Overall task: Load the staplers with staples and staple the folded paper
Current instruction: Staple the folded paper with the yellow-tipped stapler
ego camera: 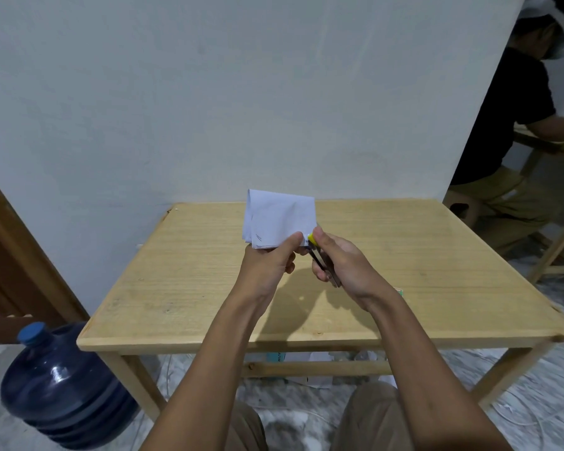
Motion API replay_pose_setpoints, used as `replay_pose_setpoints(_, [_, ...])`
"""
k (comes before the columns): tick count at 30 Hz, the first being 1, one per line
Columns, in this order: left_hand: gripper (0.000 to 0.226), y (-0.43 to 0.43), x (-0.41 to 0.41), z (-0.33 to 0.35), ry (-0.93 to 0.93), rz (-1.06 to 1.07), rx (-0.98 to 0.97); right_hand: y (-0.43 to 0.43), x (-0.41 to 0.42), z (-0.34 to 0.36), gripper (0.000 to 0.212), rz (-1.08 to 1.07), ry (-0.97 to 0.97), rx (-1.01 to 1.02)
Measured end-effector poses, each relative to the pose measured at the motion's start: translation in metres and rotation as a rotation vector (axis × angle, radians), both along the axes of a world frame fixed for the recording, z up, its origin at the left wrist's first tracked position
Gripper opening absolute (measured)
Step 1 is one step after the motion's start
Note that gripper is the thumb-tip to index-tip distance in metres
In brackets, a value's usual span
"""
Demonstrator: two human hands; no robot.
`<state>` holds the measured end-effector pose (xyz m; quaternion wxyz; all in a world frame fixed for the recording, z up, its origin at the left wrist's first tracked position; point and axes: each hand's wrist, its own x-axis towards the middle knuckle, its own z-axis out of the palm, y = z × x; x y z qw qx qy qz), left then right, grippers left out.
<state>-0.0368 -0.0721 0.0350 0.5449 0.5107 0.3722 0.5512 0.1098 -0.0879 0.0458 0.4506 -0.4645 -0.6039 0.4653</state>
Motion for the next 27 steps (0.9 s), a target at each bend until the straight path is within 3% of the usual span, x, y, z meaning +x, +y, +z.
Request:
replay_pose_setpoints(11, [0.011, 0.004, -0.007, 0.001, 0.033, -0.072, -0.011, 0.001, -0.004, -0.003, 0.035, -0.023, 0.092, -0.006])
replay_pose_setpoints(17, [0.006, 0.006, -0.01, 0.002, -0.037, -0.051, -0.05, 0.006, -0.005, -0.003, 0.031, -0.064, 0.14, -0.011])
replay_pose_setpoints(23, [0.014, 0.006, -0.008, 0.003, -0.016, -0.049, -0.044, 0.008, -0.008, -0.006, 0.032, -0.138, 0.129, -0.013])
replay_pose_setpoints(27, [0.016, 0.005, -0.008, 0.002, -0.043, -0.178, -0.082, 0.01, -0.011, -0.006, 0.029, -0.144, 0.227, -0.02])
